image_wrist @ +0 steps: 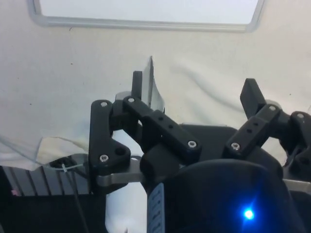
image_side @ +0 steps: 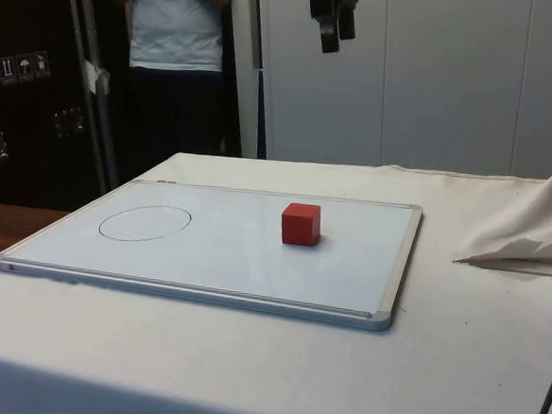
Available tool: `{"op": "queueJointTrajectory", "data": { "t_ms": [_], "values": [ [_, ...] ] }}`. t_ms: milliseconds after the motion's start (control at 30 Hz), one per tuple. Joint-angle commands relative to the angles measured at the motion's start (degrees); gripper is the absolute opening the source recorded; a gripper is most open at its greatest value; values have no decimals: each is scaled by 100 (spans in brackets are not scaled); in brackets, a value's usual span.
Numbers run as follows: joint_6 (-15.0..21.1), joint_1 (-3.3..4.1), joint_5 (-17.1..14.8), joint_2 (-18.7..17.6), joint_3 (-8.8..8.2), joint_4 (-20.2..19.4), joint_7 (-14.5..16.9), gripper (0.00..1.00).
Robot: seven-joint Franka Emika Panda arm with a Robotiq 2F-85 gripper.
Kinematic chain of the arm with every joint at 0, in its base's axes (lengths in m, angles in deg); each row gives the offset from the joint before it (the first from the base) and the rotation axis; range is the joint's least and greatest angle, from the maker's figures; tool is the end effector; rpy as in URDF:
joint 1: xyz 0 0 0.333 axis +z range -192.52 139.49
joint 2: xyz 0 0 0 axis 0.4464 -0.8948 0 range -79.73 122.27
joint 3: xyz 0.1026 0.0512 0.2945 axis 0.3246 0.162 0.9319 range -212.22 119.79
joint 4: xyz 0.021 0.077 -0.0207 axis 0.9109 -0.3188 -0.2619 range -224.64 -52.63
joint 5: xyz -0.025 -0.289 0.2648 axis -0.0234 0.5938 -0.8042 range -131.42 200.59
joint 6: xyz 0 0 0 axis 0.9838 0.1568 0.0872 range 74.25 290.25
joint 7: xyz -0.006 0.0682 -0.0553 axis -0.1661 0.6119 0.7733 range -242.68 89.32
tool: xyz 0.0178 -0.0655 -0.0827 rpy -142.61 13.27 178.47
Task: Push the cube into the marked area.
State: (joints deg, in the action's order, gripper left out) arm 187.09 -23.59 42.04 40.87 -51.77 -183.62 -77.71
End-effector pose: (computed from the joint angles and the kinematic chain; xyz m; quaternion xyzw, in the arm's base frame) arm 0.4347 -0.0301 0.4556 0.9986 -0.0025 -0.0316 0.0430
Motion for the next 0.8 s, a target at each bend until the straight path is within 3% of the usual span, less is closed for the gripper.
{"op": "queueJointTrajectory", "data": {
  "t_ms": [0,100,333,367,433,667,767],
  "values": [
    [11,0,0,0,0,-23,-40,100],
    [126,-17,29,34,6,-138,-189,100],
    [97,0,0,0,-6,-172,-281,65],
    [166,-11,17,34,-6,-218,-327,65],
    [166,-11,17,34,-6,-229,-350,48],
    [97,0,0,0,-11,-189,-344,14],
    [269,6,-52,92,0,-372,-418,0]
  ]
}}
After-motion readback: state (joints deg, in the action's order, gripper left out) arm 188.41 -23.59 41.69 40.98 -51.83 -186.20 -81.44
